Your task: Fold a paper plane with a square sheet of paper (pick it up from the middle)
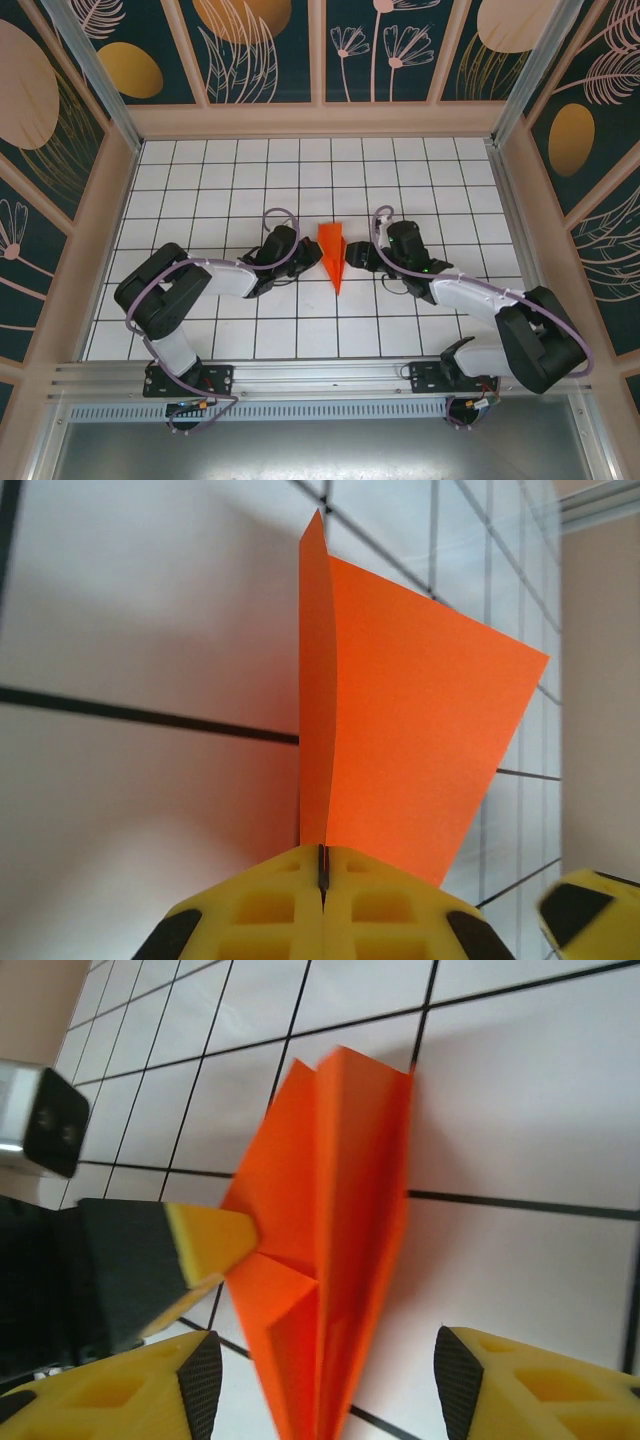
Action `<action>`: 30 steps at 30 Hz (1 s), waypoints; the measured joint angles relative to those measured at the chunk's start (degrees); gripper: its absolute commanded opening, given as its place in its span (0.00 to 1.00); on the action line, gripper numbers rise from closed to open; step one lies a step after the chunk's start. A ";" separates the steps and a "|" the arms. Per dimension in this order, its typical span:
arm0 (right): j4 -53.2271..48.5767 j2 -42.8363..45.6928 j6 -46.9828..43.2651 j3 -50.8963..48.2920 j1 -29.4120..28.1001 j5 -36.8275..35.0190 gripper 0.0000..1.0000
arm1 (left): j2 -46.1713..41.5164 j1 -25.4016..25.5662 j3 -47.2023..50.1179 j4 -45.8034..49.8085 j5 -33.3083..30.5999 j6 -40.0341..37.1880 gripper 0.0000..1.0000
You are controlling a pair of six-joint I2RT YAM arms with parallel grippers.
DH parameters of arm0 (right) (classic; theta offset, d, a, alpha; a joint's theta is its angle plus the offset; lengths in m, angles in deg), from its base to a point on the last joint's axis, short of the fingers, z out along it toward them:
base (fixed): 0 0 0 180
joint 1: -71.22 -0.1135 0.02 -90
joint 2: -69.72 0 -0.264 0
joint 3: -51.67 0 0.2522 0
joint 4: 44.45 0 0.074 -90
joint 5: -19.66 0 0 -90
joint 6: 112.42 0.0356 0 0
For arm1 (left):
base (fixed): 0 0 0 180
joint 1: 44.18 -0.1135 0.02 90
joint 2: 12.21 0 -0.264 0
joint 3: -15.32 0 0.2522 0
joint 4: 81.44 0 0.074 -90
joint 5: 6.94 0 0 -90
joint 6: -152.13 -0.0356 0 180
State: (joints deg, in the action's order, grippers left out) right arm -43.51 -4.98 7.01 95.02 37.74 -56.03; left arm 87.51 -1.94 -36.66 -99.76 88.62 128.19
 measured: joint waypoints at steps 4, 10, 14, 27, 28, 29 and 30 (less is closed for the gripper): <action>-0.20 -3.04 2.21 0.92 -3.69 -1.05 0.58 | 0.81 0.00 1.88 -0.35 -0.04 1.11 0.00; -1.40 -8.41 3.56 5.42 -7.26 -2.73 0.53 | 0.83 0.00 2.10 -1.11 -0.22 2.45 0.00; -1.73 -10.78 3.96 7.85 -8.59 -3.39 0.52 | 0.83 0.00 2.10 -1.20 -0.22 2.80 0.00; -7.23 -17.29 4.09 11.80 -8.90 -7.41 0.62 | 0.83 0.00 2.10 -1.20 -0.20 3.06 0.00; -7.54 -17.31 4.13 11.80 -8.90 -7.37 0.62 | 0.83 0.00 2.10 -1.20 -0.20 3.06 0.00; -7.76 -17.31 4.15 11.80 -8.90 -7.28 0.62 | 0.83 0.00 2.10 -1.20 -0.17 3.06 0.00; -7.93 -17.31 4.15 11.80 -8.96 -7.21 0.62 | 0.83 0.00 2.10 -1.20 -0.17 3.06 0.00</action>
State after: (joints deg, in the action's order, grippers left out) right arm -51.44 -22.29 11.17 106.82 28.78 -63.25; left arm 88.34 -1.94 -34.56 -100.96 88.45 131.25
